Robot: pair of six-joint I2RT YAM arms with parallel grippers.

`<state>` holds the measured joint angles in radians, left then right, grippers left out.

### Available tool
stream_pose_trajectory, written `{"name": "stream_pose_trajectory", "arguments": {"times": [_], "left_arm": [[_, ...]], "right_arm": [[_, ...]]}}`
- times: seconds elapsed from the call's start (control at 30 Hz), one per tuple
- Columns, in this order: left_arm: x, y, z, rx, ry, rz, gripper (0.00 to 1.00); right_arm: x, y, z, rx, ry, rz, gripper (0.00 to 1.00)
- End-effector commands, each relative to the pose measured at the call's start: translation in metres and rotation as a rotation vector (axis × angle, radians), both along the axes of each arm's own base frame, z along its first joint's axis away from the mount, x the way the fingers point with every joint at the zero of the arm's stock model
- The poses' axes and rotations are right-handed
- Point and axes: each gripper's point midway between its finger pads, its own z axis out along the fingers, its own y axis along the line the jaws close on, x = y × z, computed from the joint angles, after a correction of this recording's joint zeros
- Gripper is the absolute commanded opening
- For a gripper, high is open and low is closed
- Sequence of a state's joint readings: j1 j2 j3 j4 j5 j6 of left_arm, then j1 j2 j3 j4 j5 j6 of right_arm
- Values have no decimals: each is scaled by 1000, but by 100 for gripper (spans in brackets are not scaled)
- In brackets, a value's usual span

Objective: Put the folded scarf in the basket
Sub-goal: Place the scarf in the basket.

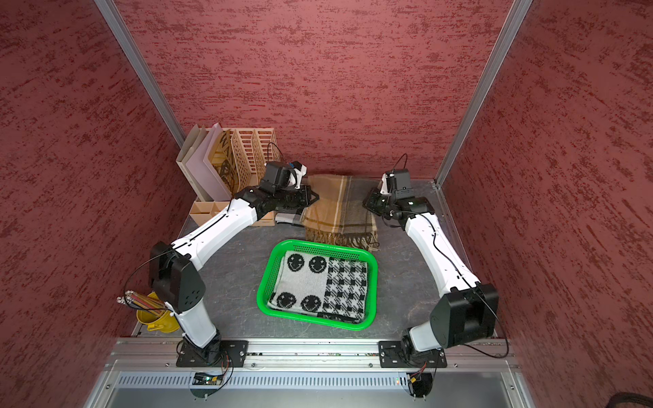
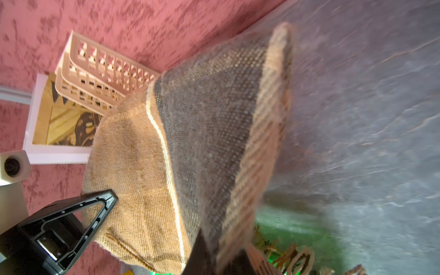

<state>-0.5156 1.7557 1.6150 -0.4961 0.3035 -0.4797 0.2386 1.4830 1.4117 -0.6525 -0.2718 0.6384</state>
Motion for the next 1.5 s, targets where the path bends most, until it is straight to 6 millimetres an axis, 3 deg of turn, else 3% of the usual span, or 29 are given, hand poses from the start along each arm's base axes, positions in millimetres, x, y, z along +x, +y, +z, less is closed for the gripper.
{"name": "stream_pose_trajectory", "arguments": {"times": [0.0,0.1,0.13,0.2,0.43,0.93,1.47], "left_arm": [[-5,12,19,-1,-73,21,0],[-18,20,14,14,-51,30,0],[-22,22,12,23,-43,33,0],[-32,31,7,40,-25,48,0],[-65,53,2,73,14,73,0],[-132,58,-38,103,102,73,0],[-170,65,-68,162,164,65,0]], "right_arm": [[-2,16,12,-15,-41,-2,0],[-16,31,1,-37,-16,24,0],[-25,33,9,-35,-33,28,0],[-38,38,3,-51,-19,35,0],[-77,42,-10,-67,4,47,0],[-137,51,-34,-96,62,94,0],[-188,58,-62,-155,137,115,0]]}}
